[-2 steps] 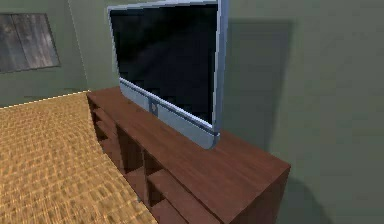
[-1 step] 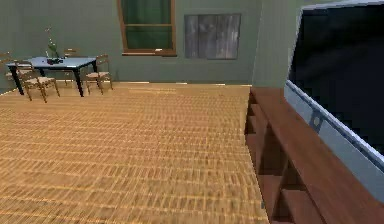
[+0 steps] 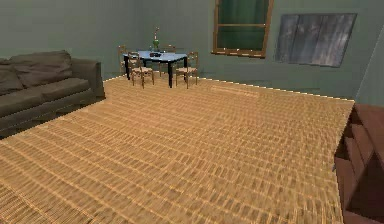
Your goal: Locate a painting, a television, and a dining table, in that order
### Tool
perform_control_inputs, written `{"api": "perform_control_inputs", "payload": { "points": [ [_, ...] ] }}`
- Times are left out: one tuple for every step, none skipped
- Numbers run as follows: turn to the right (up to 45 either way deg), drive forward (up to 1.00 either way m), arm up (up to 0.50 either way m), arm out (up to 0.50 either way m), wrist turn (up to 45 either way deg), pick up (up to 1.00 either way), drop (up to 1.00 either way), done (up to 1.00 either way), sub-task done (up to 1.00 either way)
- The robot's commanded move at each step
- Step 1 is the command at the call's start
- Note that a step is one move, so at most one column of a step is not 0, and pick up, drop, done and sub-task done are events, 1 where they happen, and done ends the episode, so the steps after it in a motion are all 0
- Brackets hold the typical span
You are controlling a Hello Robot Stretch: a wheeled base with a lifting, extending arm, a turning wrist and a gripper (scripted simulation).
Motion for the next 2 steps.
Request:
{"api": "perform_control_inputs", "payload": {
  "points": [
    [0.0, 1.0, 0.0, 0.0, 0.0, 0.0, 0.0, 0.0, 0.0],
    [0.0, 1.0, 0.0, 0.0, 0.0, 0.0, 0.0, 0.0, 0.0]
  ]
}}
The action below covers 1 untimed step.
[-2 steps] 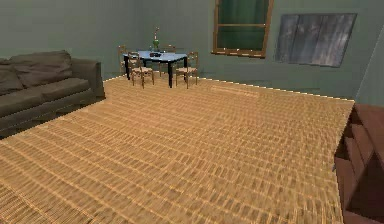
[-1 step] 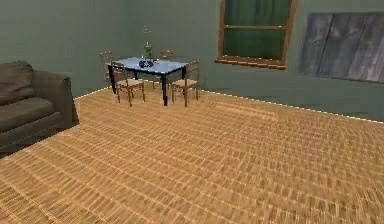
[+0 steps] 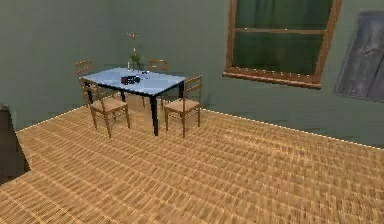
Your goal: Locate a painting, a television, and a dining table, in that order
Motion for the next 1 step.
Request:
{"api": "perform_control_inputs", "payload": {
  "points": [
    [0.0, 1.0, 0.0, 0.0, 0.0, 0.0, 0.0, 0.0, 0.0]
  ]
}}
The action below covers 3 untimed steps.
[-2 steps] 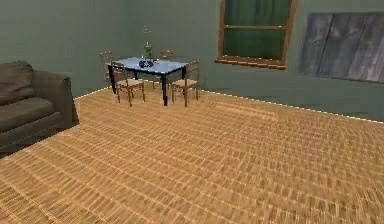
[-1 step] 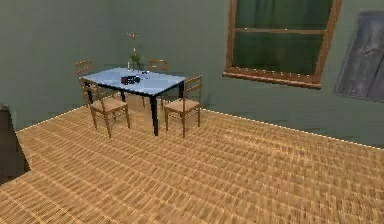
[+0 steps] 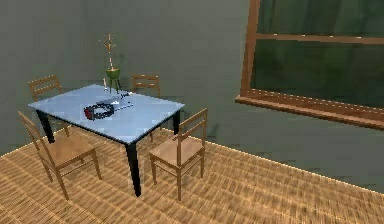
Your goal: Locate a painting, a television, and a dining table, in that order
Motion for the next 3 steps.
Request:
{"api": "perform_control_inputs", "payload": {
  "points": [
    [-3.0, 0.0, 0.0, 0.0, 0.0, 0.0, 0.0, 0.0, 0.0],
    [0.0, 0.6, 0.0, 0.0, 0.0, 0.0, 0.0, 0.0, 0.0],
    [-27.0, 0.0, 0.0, 0.0, 0.0, 0.0, 0.0, 0.0, 0.0]
  ]
}}
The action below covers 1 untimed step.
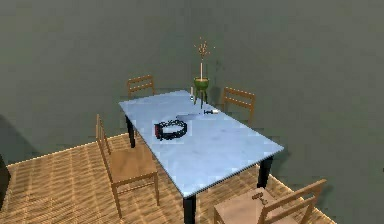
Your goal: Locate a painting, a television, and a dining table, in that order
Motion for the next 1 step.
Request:
{"api": "perform_control_inputs", "payload": {
  "points": [
    [0.0, 0.0, 0.0, 0.0, 0.0, 0.0, 0.0, 1.0, 0.0]
  ]
}}
